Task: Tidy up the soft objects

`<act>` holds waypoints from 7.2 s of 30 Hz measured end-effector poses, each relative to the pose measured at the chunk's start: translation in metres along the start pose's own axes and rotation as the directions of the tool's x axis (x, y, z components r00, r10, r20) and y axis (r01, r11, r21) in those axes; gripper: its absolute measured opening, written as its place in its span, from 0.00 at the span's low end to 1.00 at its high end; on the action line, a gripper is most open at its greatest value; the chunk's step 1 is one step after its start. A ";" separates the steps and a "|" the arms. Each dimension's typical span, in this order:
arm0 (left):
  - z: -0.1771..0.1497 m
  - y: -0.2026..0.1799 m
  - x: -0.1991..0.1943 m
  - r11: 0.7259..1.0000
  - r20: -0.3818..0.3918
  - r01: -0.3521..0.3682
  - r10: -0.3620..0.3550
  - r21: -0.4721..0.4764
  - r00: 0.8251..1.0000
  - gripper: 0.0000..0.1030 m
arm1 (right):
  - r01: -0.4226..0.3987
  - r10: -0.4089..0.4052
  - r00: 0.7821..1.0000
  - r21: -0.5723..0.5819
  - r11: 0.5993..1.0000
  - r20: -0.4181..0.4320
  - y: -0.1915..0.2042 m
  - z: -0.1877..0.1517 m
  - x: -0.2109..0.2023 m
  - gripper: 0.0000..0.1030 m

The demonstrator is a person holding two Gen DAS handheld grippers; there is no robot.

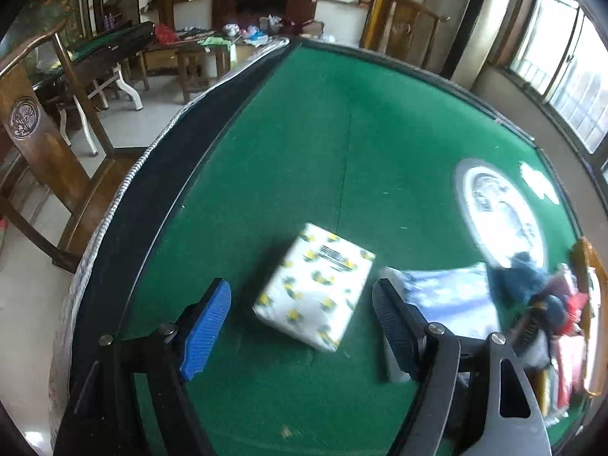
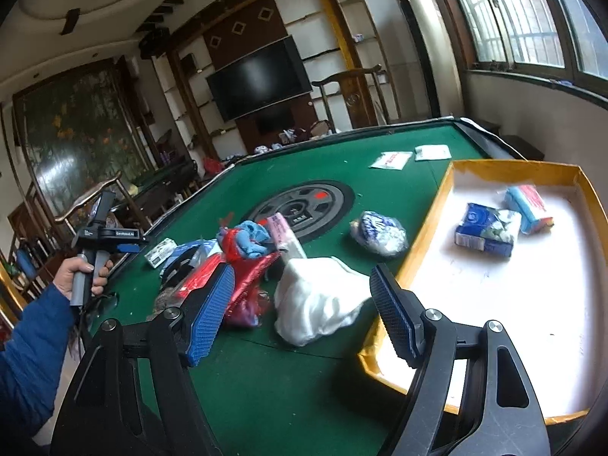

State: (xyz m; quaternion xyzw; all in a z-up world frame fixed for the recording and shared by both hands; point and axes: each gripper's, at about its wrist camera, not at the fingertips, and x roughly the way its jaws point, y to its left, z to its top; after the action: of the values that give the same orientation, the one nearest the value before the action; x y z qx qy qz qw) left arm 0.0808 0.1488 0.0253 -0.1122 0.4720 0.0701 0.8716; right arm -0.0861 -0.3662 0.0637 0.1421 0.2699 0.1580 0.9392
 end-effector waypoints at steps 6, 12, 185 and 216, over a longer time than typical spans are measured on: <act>0.007 0.010 0.027 0.999 -0.057 0.033 -0.032 0.009 0.998 0.75 | -0.001 0.002 1.000 0.035 0.999 -0.013 -0.003 0.001 0.004 0.72; 0.006 -0.002 0.039 0.998 -0.078 -0.001 0.006 0.055 0.997 0.71 | 0.014 -0.013 0.999 0.039 0.999 -0.039 -0.002 0.001 0.010 0.72; -0.146 -0.408 -0.061 0.676 -0.224 0.569 -0.532 0.469 0.816 0.51 | 0.335 -0.320 0.942 0.335 0.881 -0.103 -0.151 0.015 -0.038 0.20; -0.172 -0.337 -0.095 0.690 -0.183 0.606 -0.587 0.395 0.788 0.63 | 0.228 -0.227 0.973 0.256 0.939 -0.031 -0.040 -0.016 -0.078 0.55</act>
State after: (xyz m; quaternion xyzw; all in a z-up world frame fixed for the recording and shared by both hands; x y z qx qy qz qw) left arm -0.0329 -0.2226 0.0580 -0.0639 0.4314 -0.3260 0.8387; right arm -0.1491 -0.4286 0.0723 0.2309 0.3029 0.0120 0.9245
